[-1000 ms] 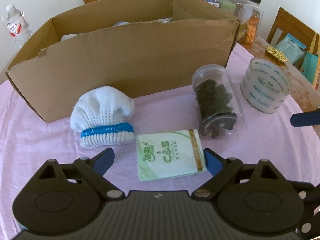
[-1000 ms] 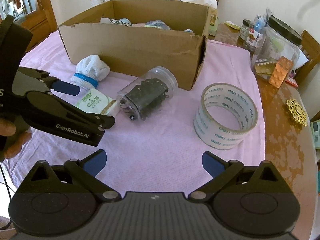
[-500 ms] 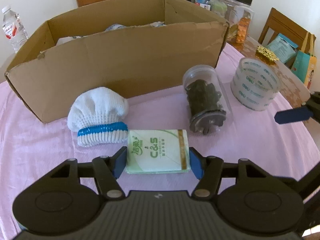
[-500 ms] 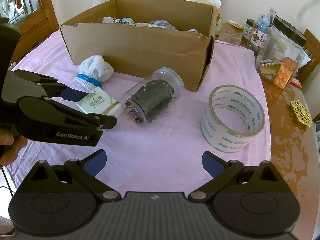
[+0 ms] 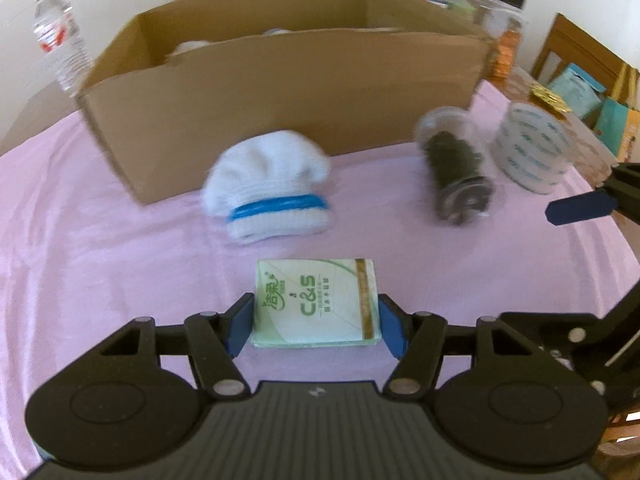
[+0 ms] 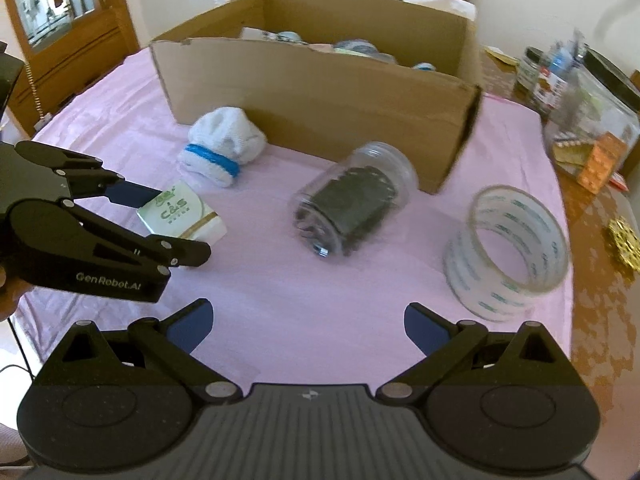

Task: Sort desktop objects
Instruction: 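Grasp the small green C&S box with the left tool, then grasp the white knit hat with the right tool while the left tool holds the C&S box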

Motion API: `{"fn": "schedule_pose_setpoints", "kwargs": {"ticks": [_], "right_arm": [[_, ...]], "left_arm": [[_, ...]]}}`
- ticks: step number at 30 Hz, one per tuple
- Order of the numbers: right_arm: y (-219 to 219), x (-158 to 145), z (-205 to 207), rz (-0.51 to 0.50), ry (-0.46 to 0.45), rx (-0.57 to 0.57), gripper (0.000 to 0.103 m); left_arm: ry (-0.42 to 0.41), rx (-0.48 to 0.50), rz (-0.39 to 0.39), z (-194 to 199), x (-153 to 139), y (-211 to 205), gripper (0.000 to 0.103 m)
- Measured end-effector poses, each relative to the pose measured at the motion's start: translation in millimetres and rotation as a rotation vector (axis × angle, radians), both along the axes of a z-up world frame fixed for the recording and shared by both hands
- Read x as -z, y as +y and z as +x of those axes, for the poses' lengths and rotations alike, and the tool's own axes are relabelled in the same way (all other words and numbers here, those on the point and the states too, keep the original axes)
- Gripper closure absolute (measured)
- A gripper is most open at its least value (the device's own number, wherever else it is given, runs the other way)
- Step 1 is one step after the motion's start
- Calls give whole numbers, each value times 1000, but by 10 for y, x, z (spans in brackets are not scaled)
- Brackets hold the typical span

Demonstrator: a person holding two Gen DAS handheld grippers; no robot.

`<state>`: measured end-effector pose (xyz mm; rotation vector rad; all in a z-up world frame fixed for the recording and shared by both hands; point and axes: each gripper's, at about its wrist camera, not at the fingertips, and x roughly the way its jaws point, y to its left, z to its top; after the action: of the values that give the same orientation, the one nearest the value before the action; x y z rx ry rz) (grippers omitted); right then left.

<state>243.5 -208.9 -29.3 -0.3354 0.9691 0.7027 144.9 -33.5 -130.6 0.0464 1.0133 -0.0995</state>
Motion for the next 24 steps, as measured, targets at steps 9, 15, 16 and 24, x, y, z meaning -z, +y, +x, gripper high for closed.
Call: {"fn": "schedule_pose_setpoints", "kwargs": {"ticks": [9, 15, 16, 24], "right_arm": [[407, -22, -128, 10, 3, -105, 0], [712, 26, -143, 5, -4, -140, 0], [762, 40, -139, 2, -8, -142, 0], [1193, 247, 7, -40, -88, -119, 0]], "left_arm": [[10, -100, 24, -98, -5, 536, 39], [14, -133, 33, -128, 1, 820, 39], [15, -133, 33, -137, -5, 864, 39], [24, -111, 22, -86, -7, 1069, 39]]}}
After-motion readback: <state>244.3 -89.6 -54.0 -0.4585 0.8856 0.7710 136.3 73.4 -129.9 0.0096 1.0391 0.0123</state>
